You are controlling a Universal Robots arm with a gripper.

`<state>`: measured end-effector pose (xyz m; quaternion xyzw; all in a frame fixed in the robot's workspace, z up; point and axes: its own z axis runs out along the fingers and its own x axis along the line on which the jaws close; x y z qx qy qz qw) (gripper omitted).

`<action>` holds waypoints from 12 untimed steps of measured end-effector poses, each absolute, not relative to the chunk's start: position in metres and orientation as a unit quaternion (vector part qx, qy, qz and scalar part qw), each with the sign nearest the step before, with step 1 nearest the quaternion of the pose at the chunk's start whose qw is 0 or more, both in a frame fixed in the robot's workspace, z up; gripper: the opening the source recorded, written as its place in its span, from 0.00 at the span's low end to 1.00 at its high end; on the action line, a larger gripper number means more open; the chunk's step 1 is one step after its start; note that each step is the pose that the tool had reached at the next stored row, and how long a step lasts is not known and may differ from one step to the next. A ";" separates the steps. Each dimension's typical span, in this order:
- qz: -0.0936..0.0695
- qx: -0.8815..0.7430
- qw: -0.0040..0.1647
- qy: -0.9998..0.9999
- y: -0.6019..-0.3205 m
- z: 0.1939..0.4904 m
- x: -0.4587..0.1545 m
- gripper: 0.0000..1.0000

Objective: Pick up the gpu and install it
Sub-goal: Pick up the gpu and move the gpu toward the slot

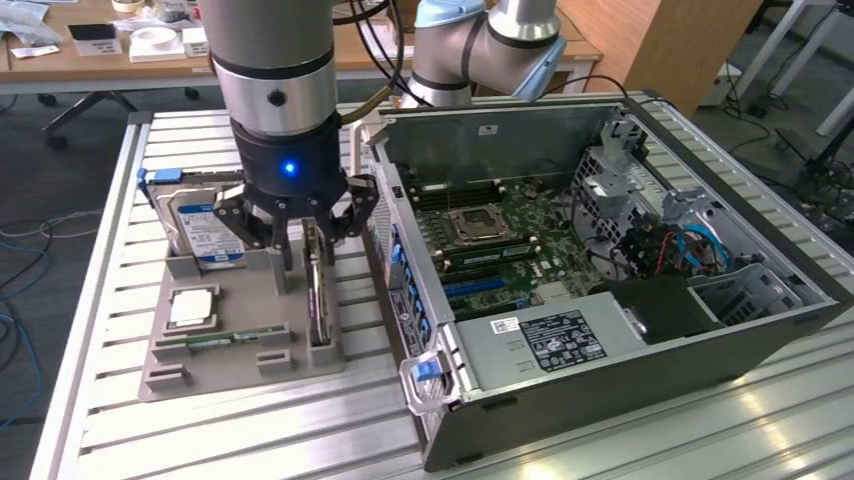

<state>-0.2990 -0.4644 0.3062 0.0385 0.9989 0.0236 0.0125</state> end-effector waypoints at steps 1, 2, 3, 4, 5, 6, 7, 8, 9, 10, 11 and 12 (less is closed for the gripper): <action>0.024 0.039 0.012 0.999 -0.464 0.306 -0.299 0.47; 0.023 0.039 0.012 0.999 -0.464 0.306 -0.299 0.47; 0.023 0.039 0.012 0.999 -0.464 0.306 -0.299 0.47; 0.023 0.039 0.012 0.999 -0.464 0.306 -0.299 0.47; 0.024 0.039 0.012 0.999 -0.464 0.306 -0.299 0.47; 0.024 0.039 0.012 0.999 -0.464 0.306 -0.299 0.47; 0.024 0.039 0.012 0.999 -0.464 0.306 -0.299 0.47; 0.024 0.039 0.012 0.999 -0.464 0.306 -0.299 0.47; 0.024 0.039 0.013 0.999 -0.464 0.306 -0.299 0.47; 0.024 0.039 0.013 0.999 -0.464 0.305 -0.299 0.47; 0.024 0.039 0.013 0.999 -0.464 0.304 -0.299 0.47; 0.024 0.039 0.012 0.999 -0.464 0.303 -0.299 0.47</action>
